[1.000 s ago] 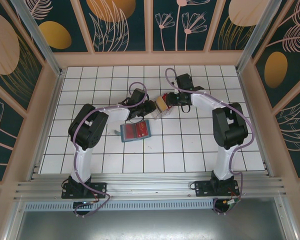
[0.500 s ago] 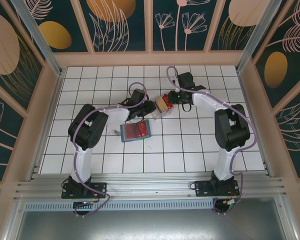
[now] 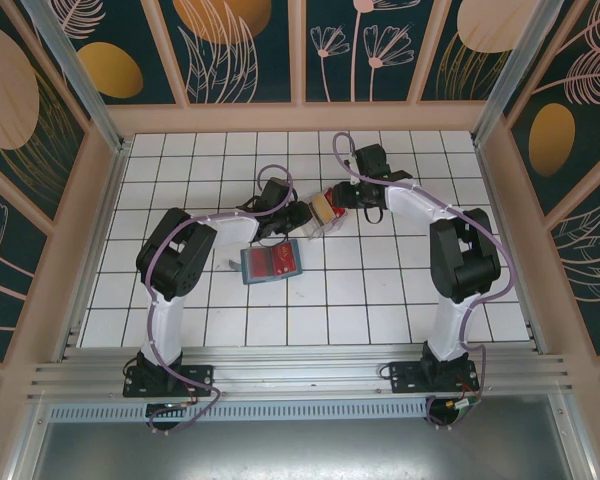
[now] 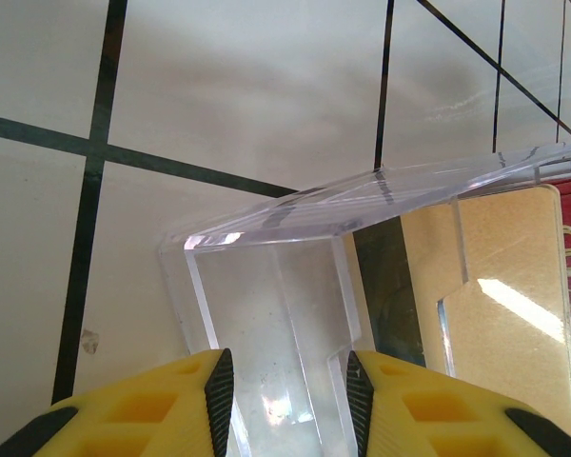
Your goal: Put the credit cards into the card holder
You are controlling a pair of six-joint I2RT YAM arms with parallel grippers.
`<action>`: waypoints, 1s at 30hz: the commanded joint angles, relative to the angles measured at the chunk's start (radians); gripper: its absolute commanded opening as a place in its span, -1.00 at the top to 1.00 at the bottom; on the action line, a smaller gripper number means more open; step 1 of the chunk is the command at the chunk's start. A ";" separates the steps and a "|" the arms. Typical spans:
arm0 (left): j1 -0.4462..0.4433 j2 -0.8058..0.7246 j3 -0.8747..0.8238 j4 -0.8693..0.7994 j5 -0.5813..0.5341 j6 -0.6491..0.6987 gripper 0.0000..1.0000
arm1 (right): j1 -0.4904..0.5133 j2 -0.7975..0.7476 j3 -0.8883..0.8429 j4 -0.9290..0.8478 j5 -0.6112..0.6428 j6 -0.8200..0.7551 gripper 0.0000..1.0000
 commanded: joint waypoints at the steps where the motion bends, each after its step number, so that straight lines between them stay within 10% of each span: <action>1: 0.001 0.010 -0.027 -0.096 -0.005 -0.005 0.23 | 0.009 0.017 0.030 -0.033 -0.015 -0.014 -0.01; 30: 0.001 0.024 -0.010 -0.103 0.001 -0.001 0.23 | -0.007 -0.002 0.042 -0.036 0.045 -0.008 0.10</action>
